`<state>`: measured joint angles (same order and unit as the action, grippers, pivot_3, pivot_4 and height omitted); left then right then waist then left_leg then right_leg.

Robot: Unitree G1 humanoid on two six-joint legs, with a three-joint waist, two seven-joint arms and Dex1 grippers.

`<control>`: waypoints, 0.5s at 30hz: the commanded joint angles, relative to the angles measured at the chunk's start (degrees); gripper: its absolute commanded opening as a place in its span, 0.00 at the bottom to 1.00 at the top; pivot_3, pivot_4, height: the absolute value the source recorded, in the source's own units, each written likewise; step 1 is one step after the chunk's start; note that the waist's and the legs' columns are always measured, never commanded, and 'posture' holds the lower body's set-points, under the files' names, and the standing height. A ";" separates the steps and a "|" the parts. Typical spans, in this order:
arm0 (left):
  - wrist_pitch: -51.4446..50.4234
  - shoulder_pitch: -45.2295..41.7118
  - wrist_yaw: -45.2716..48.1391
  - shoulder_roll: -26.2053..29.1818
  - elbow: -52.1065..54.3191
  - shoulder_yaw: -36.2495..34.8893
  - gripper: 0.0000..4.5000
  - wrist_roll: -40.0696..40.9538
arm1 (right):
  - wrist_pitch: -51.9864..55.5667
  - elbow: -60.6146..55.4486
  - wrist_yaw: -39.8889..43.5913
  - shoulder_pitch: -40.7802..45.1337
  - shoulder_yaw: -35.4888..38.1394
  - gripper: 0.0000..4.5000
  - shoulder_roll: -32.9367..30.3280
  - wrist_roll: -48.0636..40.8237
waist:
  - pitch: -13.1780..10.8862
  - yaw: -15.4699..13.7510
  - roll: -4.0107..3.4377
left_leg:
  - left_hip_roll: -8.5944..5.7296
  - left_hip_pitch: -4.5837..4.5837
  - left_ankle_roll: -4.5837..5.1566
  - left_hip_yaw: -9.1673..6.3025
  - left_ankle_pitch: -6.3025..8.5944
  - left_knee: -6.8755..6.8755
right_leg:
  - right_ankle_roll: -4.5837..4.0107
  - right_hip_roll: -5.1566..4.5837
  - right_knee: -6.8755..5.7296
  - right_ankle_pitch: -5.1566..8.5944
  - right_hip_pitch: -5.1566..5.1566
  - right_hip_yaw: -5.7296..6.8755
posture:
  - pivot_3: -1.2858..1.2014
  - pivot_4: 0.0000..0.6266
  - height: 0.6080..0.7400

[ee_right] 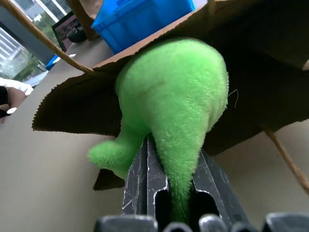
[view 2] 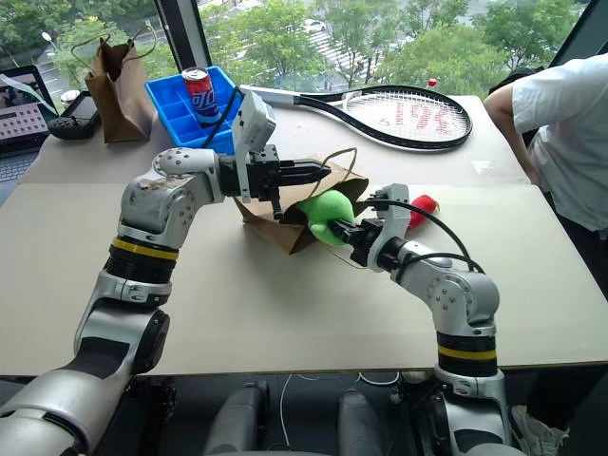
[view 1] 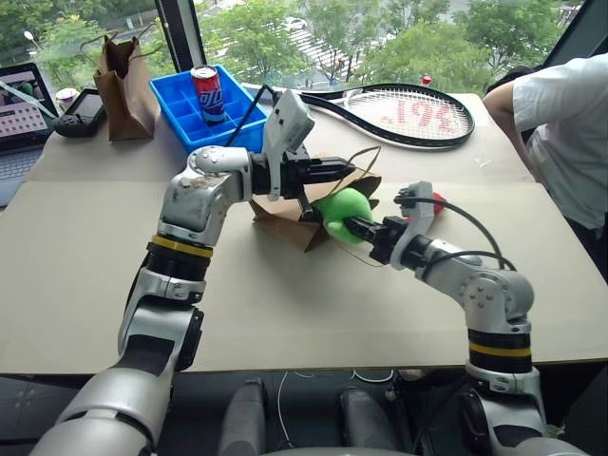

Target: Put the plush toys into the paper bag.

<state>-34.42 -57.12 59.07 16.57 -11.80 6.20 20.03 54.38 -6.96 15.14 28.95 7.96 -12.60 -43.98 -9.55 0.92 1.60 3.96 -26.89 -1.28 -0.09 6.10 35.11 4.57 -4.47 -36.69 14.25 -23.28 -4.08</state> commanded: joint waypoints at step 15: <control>-5.37 3.03 -2.68 0.04 10.08 -0.07 0.00 4.40 | -10.68 25.96 -3.99 12.02 15.45 0.00 16.13 -8.14 | -0.03 0.65 -0.08 | 0.02 0.10 -0.01 -0.07 -0.04 -0.06 | -0.02 0.05 -0.17 0.01 -0.03 0.01 | 0.52 0.24 0.99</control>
<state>-39.51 -53.49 57.01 16.55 -4.36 7.18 22.97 45.70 17.89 11.19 38.70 22.06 3.14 -50.81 -9.58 1.57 1.52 3.99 -26.79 -1.29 -0.16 6.06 35.05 4.54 -4.42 -36.85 14.25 -23.31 -4.07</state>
